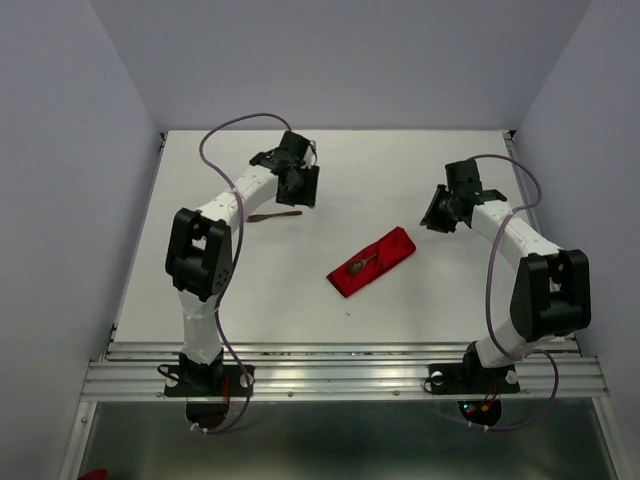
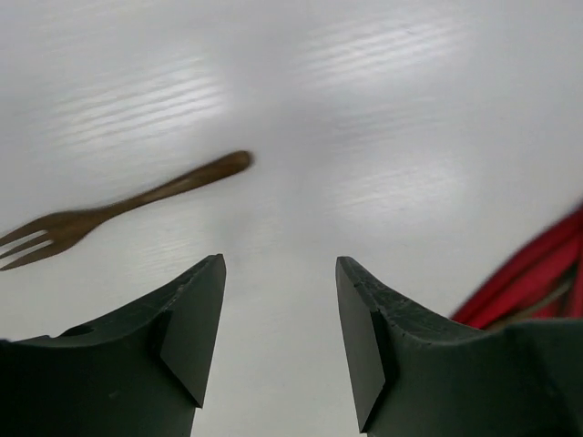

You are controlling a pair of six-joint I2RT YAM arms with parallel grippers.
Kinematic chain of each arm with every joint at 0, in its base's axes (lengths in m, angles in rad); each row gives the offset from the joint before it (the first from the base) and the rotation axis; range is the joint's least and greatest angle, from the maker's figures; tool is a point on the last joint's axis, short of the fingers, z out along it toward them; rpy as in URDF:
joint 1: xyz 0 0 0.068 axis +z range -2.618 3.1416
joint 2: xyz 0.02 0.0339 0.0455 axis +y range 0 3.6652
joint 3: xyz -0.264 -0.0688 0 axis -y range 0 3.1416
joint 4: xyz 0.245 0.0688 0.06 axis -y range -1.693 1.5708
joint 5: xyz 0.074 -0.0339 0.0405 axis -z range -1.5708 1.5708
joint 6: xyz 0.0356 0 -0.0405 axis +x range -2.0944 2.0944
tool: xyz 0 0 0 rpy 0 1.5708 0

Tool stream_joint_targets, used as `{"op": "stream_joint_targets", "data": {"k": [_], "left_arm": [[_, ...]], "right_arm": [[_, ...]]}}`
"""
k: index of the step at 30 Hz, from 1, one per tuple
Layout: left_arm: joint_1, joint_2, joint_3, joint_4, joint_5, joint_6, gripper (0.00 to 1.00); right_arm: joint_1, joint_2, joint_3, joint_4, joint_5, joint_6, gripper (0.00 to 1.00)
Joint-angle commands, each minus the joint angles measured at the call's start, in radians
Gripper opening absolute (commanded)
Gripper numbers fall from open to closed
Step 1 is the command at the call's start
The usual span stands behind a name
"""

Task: Fold the napkin into a case and place the utensils inside
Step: Pick up the fork from the center of the board.

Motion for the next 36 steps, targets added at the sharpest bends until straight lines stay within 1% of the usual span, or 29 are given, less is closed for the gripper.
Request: {"op": "stream_joint_targets", "data": {"k": [1,2,5,9,12,13,14,16,17,21,24,30,36], "left_arm": [[0.069,-0.029,-0.01,0.009,-0.085,-0.084,0.65],[0.078,-0.017,0.002,0.002,-0.093,-0.07,0.68],[0.115,0.029,0.041,-0.023,-0.113,-0.058,0.73],[0.147,0.063,0.058,-0.022,-0.099,-0.093,0.73],[0.147,0.083,0.067,-0.008,-0.116,-0.09,0.73],[0.147,0.1,0.079,0.0,-0.128,-0.075,0.73],[0.147,0.109,0.087,0.0,-0.149,-0.023,0.73],[0.146,0.129,0.092,0.006,-0.159,0.04,0.73],[0.146,0.126,0.081,0.015,-0.15,0.1,0.73],[0.146,0.102,0.023,0.064,-0.133,0.186,0.79],[0.146,0.111,0.007,0.064,-0.146,0.252,0.79],[0.146,0.148,-0.008,0.051,-0.134,0.318,0.75],[0.147,0.175,-0.016,0.055,-0.133,0.349,0.74]], "right_arm": [[0.007,-0.047,0.005,0.006,0.008,-0.014,0.3],[0.007,-0.053,-0.004,0.009,-0.021,-0.014,0.3],[0.007,-0.056,-0.015,0.014,-0.024,-0.017,0.3],[0.007,-0.053,-0.024,0.021,-0.032,-0.02,0.3],[0.007,-0.044,-0.025,0.024,-0.039,-0.021,0.3],[0.007,-0.046,-0.027,0.027,-0.041,-0.021,0.3],[0.007,-0.049,-0.03,0.026,-0.045,-0.02,0.3],[0.007,-0.053,-0.035,0.029,-0.047,-0.02,0.3],[0.007,-0.059,-0.042,0.029,-0.047,-0.02,0.3],[0.007,-0.061,-0.048,0.027,-0.049,-0.02,0.3],[0.007,-0.056,-0.047,0.029,-0.053,-0.017,0.3],[0.007,-0.056,-0.044,0.023,-0.049,-0.014,0.3],[0.007,-0.052,-0.045,0.021,-0.05,-0.014,0.3]]}}
